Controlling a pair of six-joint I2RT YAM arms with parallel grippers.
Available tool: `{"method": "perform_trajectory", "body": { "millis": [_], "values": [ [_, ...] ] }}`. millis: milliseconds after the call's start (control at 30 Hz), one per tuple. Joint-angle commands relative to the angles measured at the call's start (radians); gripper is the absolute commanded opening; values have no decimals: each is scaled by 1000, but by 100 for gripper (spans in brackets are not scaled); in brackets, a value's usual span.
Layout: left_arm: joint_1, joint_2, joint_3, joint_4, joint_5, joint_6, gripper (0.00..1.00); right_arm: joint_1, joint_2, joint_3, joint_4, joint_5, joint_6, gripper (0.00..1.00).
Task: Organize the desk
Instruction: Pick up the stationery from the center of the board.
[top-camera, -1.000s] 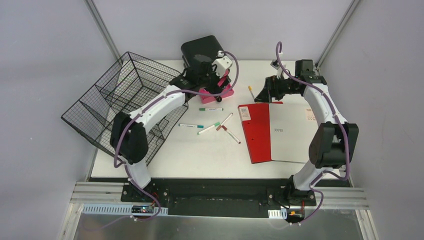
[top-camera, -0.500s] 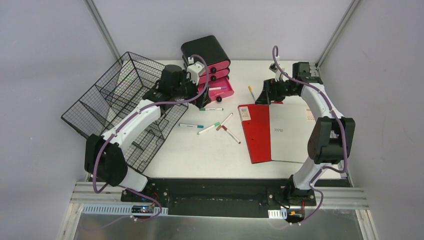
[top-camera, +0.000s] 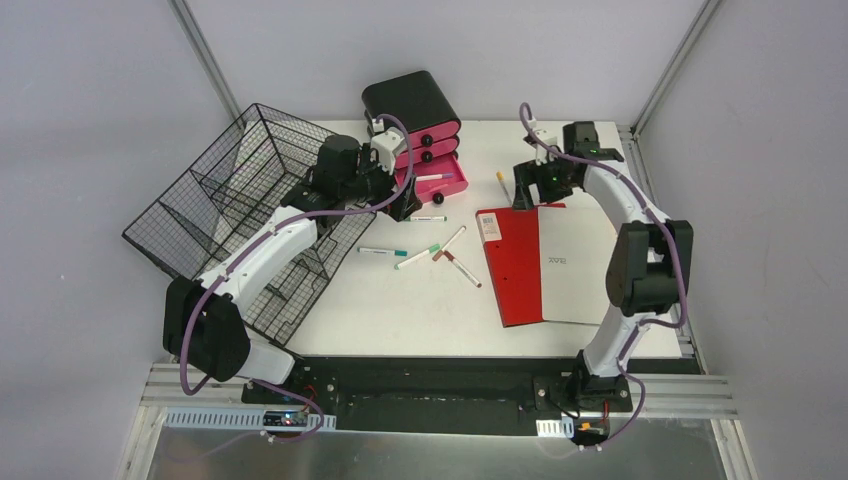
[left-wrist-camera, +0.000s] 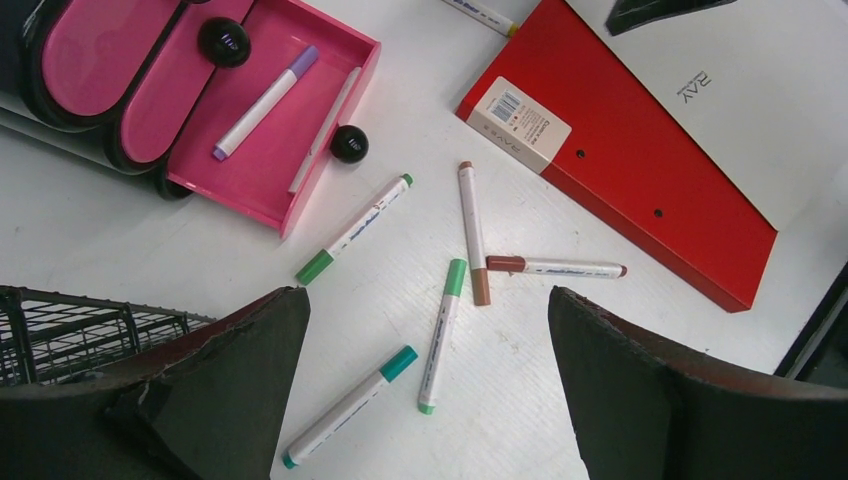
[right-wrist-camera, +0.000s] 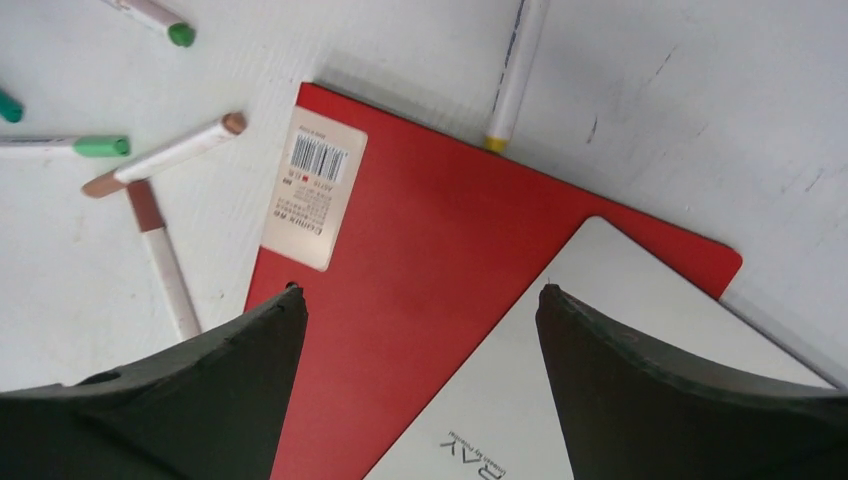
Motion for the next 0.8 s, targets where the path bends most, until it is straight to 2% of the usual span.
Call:
{"method": "perform_trajectory", "body": {
  "millis": [0, 167, 367, 467, 767],
  "values": [
    [-15, -23, -1, 57, 30, -32, 93, 72, 78, 110, 44, 207, 34, 88],
    [-29, -19, -3, 56, 23, -32, 92, 103, 240, 273, 1, 289, 113, 86],
    [-36, -37, -6, 54, 9, -29, 92, 143, 384, 441, -55, 362, 103, 82],
    [-36, -43, -7, 52, 1, -21, 92, 150, 443, 517, -90, 374, 100, 72],
    [-39, -49, -7, 52, 1, -19, 92, 159, 542, 600, -133, 393, 88, 57]
  ]
}}
